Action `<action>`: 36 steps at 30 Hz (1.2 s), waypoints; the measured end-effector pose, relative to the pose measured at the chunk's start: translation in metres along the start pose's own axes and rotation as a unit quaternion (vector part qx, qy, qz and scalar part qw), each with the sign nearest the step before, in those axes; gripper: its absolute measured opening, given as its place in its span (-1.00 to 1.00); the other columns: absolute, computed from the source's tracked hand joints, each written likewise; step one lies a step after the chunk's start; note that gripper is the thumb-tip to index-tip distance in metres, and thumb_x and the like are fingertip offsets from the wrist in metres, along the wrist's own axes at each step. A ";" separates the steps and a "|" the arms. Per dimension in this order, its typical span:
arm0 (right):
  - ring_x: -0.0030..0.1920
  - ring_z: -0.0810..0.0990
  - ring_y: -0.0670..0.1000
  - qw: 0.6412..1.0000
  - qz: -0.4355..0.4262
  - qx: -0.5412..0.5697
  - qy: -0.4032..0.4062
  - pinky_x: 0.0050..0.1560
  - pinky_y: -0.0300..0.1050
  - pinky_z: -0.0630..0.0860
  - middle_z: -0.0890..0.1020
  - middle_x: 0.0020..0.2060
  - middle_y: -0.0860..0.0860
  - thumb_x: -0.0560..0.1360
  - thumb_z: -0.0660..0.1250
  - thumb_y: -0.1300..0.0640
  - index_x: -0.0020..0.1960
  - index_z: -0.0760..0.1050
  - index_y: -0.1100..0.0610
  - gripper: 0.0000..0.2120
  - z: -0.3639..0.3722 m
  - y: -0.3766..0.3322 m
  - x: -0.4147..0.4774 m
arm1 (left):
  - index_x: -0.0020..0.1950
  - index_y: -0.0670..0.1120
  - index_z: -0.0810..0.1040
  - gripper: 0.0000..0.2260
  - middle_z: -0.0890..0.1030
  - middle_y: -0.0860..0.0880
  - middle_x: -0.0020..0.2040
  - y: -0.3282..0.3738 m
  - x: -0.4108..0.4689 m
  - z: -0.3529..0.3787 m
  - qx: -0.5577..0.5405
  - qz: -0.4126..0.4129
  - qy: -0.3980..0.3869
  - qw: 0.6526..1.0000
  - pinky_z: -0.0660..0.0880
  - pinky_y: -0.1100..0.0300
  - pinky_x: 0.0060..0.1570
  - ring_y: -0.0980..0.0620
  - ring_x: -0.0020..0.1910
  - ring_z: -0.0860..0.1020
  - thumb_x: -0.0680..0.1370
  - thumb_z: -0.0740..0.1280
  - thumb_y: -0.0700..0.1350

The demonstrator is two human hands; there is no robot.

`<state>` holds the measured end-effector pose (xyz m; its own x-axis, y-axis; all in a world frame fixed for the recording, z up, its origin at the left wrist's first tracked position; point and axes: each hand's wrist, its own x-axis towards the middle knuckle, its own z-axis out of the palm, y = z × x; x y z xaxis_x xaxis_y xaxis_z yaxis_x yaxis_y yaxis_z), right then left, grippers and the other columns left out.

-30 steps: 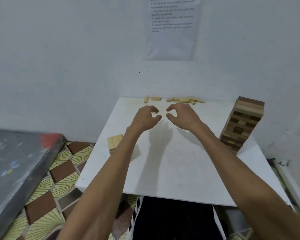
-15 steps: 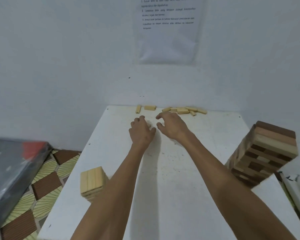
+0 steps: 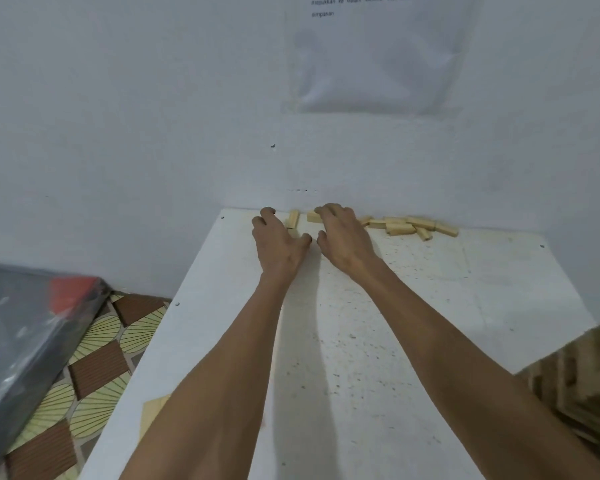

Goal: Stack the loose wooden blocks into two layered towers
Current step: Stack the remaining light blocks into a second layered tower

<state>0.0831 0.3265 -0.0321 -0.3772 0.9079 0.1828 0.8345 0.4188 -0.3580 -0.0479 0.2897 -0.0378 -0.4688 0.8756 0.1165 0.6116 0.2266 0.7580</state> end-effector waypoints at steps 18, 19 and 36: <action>0.11 0.55 0.14 0.992 0.057 0.063 0.097 -0.03 0.06 0.55 0.59 0.13 0.12 0.56 0.33 0.37 0.44 0.39 0.17 -0.53 0.004 0.009 -0.017 | 0.48 -0.18 0.34 -0.51 0.61 -0.15 0.06 0.001 0.009 0.012 0.009 0.016 -0.007 1.000 0.50 0.06 0.00 -0.14 0.06 0.58 0.56 0.34 -0.28; 0.09 0.56 0.13 0.991 0.066 0.070 0.097 -0.03 0.06 0.56 0.59 0.12 0.11 0.56 0.33 0.36 0.45 0.38 0.16 -0.52 0.001 0.009 -0.023 | 0.47 -0.18 0.34 -0.52 0.62 -0.13 0.04 0.004 0.003 0.011 0.002 0.019 -0.004 1.000 0.48 0.09 -0.02 -0.13 0.05 0.58 0.56 0.35 -0.28; -0.15 0.59 -0.01 0.975 0.114 0.180 0.069 -0.16 -0.11 0.54 0.62 -0.06 -0.03 0.53 0.46 0.28 0.53 0.26 0.07 -0.34 -0.057 -0.006 -0.259 | 0.50 -0.08 0.29 -0.42 0.67 0.00 0.03 0.000 -0.225 -0.044 -0.126 0.095 -0.069 0.985 0.49 0.21 -0.03 0.07 -0.07 0.59 0.54 0.46 -0.17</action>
<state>0.1987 0.0880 -0.0251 -0.1207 0.9773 0.1738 0.6855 0.2087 -0.6975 0.0296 0.0736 -0.0353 -0.2592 0.9457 0.1961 0.4941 -0.0446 0.8682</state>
